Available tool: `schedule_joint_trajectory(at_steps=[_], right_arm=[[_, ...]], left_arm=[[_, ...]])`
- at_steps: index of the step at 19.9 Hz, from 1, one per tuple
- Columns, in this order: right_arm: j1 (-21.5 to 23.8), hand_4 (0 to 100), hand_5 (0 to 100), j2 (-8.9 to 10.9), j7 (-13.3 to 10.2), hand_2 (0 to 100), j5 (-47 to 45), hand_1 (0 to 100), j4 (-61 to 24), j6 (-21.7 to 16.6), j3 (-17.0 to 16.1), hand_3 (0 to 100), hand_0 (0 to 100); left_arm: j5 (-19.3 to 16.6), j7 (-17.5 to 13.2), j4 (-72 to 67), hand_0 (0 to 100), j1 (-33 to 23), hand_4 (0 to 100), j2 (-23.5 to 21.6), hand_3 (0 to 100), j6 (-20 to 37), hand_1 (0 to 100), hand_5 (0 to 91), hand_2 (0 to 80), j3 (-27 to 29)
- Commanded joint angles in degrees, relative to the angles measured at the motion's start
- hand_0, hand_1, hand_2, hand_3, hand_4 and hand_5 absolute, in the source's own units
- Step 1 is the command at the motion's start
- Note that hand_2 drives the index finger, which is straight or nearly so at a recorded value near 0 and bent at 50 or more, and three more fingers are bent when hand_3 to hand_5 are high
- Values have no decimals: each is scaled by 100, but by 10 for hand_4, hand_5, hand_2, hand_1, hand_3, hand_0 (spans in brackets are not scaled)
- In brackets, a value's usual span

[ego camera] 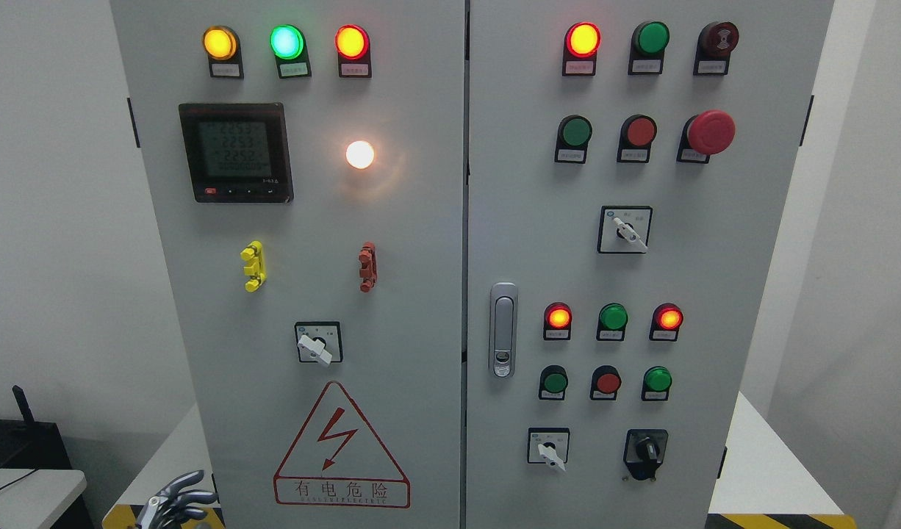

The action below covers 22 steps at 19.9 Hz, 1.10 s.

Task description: Turn on light switch 1

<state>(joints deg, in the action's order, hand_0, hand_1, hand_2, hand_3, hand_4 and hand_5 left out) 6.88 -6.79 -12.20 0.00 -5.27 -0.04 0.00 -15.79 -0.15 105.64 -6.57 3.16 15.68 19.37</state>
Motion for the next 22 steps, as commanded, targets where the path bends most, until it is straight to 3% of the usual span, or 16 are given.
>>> schedule_joint_trajectory(at_steps=[1,5,11,15,19,22], right_arm=[[6,0,0,-6,-2,0,26,389,0,4,132,0,120],[-2,0,0,-6,-2,0,26,389,0,4,132,0,120],[-2,0,0,3,-2,0,26,389,0,4,132,0,120],[-2,0,0,-6,-2,0,26,389,0,4,132,0,120],[-2,0,0,3,-2,0,26,389,0,4,132,0,120],[-2,0,0,3,-2,0,26,389,0,4,132,0,120]], left_arm=[[436,-134,-1796,0,-626,389,-176,278,575,56,263,69,1911],[516,-467,-3773,0,-855,375,-255,269,682,0,246,65,2290],[507,-1003,-6543,38,-873,317,-378,194,629,0,193,0,2291],[472,-1364,-7827,112,-943,196,-562,55,585,0,116,0,2203],[445,-1373,-8865,163,-890,75,-615,0,507,7,7,0,1634],[437,-1382,-9192,212,-908,21,-685,0,234,31,0,0,835]])
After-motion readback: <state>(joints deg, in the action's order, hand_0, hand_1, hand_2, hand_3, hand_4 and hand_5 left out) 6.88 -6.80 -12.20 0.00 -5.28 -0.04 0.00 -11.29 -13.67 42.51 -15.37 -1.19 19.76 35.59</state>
